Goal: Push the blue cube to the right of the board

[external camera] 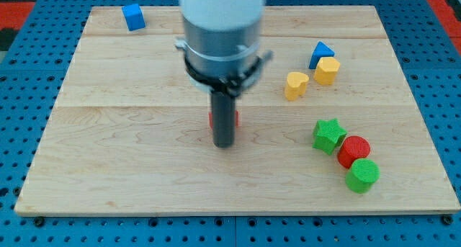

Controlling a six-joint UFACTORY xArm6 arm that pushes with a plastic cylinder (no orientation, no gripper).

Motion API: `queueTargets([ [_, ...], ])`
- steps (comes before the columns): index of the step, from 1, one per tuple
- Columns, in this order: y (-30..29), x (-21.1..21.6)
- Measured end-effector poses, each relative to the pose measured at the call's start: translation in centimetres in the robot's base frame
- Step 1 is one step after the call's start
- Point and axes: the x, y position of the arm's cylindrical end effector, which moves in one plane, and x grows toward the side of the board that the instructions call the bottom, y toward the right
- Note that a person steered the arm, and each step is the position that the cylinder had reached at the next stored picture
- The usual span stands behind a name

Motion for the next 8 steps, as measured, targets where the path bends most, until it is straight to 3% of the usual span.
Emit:
queueTargets([
  [3, 1.1, -18.2],
  [4, 1.1, -22.5],
  [5, 1.1, -24.6],
  [7, 1.2, -24.8],
  [8, 4.4, -20.1],
])
